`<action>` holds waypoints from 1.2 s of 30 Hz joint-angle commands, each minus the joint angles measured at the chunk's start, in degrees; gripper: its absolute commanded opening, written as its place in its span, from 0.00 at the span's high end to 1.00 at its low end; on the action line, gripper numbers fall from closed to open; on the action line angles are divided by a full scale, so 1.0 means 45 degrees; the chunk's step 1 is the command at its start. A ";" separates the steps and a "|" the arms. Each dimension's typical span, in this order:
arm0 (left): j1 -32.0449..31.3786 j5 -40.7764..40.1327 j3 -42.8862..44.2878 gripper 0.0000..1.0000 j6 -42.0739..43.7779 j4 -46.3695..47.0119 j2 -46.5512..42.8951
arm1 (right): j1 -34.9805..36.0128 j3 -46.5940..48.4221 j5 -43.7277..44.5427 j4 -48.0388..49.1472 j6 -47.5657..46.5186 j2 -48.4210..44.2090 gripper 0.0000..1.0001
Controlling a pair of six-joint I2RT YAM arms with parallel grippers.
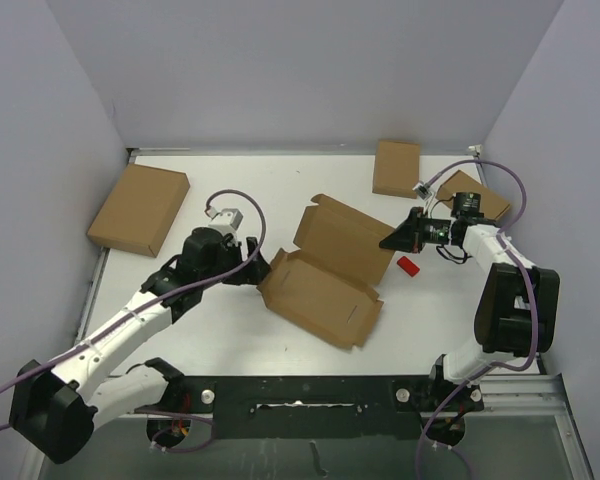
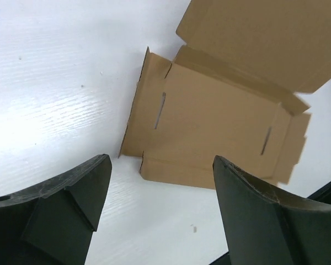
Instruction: Fold the paper box
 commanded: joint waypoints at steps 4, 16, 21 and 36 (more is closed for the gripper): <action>0.0641 0.2228 0.0781 0.27 0.3808 0.1368 0.2445 | 0.0151 0.0777 -0.1292 -0.1175 -0.2026 -0.0888 1.00; 0.1283 0.3402 0.2001 0.58 0.3506 0.1720 0.5245 | 0.0719 0.1006 -0.0965 -0.1413 -0.2600 -0.1746 1.00; 0.1596 0.3798 0.1303 0.83 0.2874 0.2151 0.4948 | 0.0952 0.1203 -0.0727 -0.1485 -0.2720 -0.1958 1.00; 0.1413 0.1120 -0.3737 1.00 0.3032 0.7187 -0.0999 | 0.2573 0.4671 -0.1677 -0.2552 -0.2003 -0.1347 1.00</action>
